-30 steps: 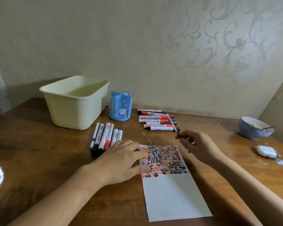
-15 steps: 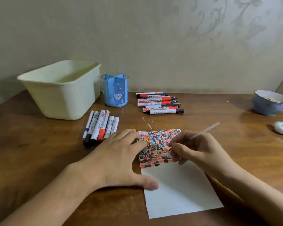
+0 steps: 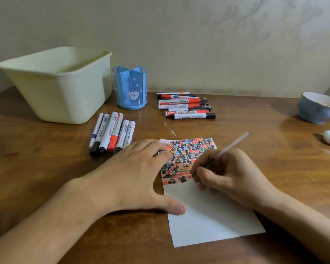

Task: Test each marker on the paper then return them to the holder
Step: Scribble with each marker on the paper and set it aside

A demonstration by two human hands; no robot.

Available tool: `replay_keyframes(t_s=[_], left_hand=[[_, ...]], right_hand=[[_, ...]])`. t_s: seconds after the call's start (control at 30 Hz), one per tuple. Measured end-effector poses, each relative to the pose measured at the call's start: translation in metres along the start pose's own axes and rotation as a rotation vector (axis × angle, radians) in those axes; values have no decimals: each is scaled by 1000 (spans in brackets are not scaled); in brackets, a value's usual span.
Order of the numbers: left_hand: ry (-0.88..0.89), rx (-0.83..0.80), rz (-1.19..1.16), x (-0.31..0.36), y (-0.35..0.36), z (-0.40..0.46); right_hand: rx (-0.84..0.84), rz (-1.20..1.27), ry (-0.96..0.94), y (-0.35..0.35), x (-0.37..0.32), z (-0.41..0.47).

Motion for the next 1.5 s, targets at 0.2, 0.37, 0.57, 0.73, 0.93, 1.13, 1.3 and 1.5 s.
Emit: replay_keyframes(t_s=[0.2,0.37,0.57,0.73,0.93,1.13,1.3,1.5], left_hand=[[7,-6,-34,0,0,0],[10,-12,-28,-1,1,1],[5,-25,-26,-1,1,1],[3,-29,-24,-1,2,2],[5,-34,-24,-2,2,2],[2,-41,-23,-1,2,3],[8,-38,-26,-2,2,1],[7,-38,-33,-2,2,1]], right_hand=[[4,-61,-24,3,-2,0],[-3,-99,-45,4,-4,0],[20,-103,-53,5,-4,-1],[4,-122,-63,5,-6,-1],[4,-119,-63,4,-8,-2],[20,-147,-69,4,-8,-1],[8,-97,-65,3,-7,-2],[4,-114,-69,2,-7,-1]])
Point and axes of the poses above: each hand's wrist, its own z-axis towards the middle knuckle, its own y-axis out of the palm, x = y × z, the point moved 1 cm from there along z, towards the middle knuckle, and after that the axes turned 13 degrees about x, right-handed, at the moved point
